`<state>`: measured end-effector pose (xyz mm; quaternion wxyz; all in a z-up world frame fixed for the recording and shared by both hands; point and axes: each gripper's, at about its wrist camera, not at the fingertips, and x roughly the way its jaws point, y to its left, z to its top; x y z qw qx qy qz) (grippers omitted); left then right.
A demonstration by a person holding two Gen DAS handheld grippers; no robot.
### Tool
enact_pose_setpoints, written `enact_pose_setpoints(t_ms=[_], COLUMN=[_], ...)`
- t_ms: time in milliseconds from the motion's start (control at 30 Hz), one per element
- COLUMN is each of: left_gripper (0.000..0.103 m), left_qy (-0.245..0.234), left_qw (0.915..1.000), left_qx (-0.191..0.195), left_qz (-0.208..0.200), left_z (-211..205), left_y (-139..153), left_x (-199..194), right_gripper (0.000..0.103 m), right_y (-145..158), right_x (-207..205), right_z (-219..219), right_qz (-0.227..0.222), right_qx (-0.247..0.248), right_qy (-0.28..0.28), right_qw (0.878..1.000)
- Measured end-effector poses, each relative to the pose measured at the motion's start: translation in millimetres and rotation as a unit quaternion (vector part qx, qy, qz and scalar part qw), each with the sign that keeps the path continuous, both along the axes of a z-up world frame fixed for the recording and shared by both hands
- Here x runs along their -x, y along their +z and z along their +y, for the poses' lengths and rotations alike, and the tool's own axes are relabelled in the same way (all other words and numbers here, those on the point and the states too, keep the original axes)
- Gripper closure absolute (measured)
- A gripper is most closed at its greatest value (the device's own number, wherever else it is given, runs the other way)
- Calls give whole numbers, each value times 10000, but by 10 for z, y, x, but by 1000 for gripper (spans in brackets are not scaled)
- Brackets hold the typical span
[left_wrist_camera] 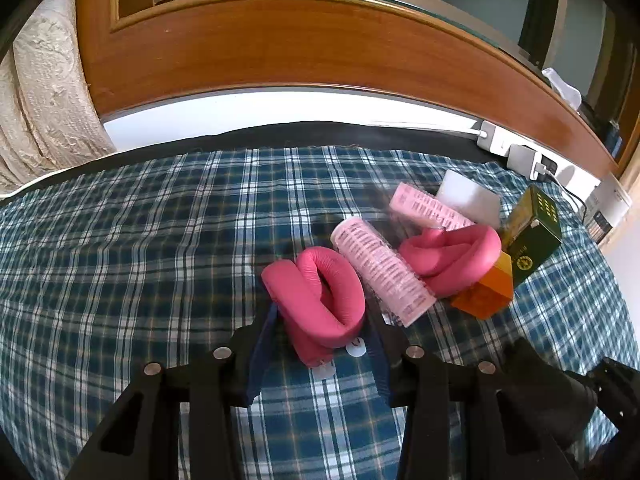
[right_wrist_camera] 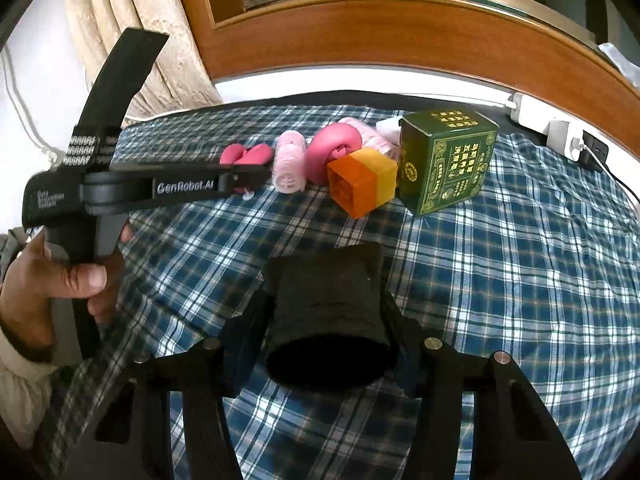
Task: Organize objects
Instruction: 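Carry the pink curler and black cup toward the clear bowl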
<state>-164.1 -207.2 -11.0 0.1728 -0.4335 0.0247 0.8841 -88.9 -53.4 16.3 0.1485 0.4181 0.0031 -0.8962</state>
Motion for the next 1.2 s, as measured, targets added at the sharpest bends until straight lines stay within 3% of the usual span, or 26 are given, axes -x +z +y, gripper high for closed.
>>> enact_pose_setpoints(t_ms=[567, 900, 1200], left_gripper=[58, 58, 58], left_qy=[-86, 108, 274], left_qw=[9986, 9960, 9949], left_qx=[3, -68, -71], left_qz=[531, 884, 970], left_z=[-133, -480, -830], left_y=[370, 573, 586], left_x=[-649, -1141, -1482], right_gripper=[48, 48, 48], right_y=[312, 374, 312], right_x=[-335, -581, -720], right_z=[-142, -399, -714], right_qz=[513, 613, 530], right_qx=[521, 608, 570], right_qy=[264, 389, 566], right_qw=[9970, 9955, 9954])
